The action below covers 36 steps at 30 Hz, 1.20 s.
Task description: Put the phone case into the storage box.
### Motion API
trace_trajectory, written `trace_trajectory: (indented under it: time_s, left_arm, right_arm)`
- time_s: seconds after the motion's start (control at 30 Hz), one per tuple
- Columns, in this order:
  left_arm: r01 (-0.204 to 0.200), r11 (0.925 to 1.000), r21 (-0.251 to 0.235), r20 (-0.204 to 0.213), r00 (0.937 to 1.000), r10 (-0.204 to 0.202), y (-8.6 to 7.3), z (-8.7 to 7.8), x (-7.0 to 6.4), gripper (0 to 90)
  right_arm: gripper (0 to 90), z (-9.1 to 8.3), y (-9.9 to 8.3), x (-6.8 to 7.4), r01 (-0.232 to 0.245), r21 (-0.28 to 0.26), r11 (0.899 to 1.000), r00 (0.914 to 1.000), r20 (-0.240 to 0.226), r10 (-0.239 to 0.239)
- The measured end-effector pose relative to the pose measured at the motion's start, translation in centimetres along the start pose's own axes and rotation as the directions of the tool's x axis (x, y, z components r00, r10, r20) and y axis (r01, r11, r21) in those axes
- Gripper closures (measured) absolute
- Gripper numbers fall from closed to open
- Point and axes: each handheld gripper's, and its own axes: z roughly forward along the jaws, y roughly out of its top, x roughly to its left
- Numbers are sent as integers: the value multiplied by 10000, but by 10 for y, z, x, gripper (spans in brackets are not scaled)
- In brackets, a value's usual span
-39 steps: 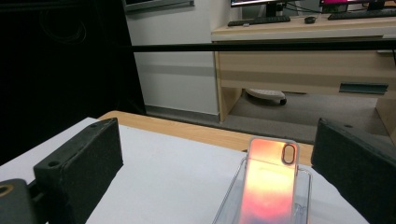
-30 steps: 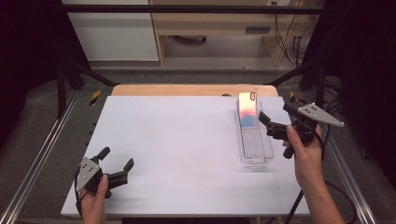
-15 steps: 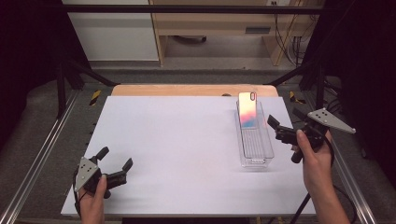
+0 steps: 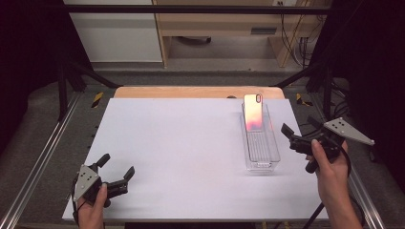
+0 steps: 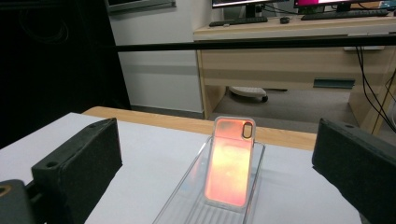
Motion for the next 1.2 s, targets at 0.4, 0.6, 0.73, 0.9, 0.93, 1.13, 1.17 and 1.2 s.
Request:
trace_trajectory:
  time_s: [0.4,0.6,0.73,0.9,0.93,1.13,1.17,1.2]
  left_arm:
    - [113,9998,-146,-27,9999,-114,1,-5,1,7]
    - [5,10000,-31,41,10000,-5,1,-7,-3,8]
    - [-228,9996,169,138,9997,226,-1,-13,-7,7]
    - [-73,9999,81,34,10000,73,-2,-15,-5,5]
    - [-95,9999,87,53,9999,94,-2,-15,-5,6]
    - [-88,9999,63,90,9999,87,-2,-15,-6,5]
    - [-82,9999,67,89,9999,82,-2,-15,-6,5]
    - [-90,9999,68,84,9999,89,-2,-15,-6,5]
  right_arm:
    - [20,-12,-20,-10,-174,30,9998,9996,225,174]
    - [27,-14,-34,-13,-261,79,9996,9992,311,258]
    - [28,-16,-43,-14,-123,74,9999,9993,351,120]
    - [29,-16,-55,-13,104,43,9999,9991,422,-106]
    - [29,-15,-57,-13,182,70,9998,9989,432,-185]
    - [30,-12,-71,-7,500,149,9986,9981,343,-505]
    - [30,-11,-72,-6,552,162,9983,9979,341,-557]
    - [30,-11,-74,-5,598,148,9981,9976,331,-603]
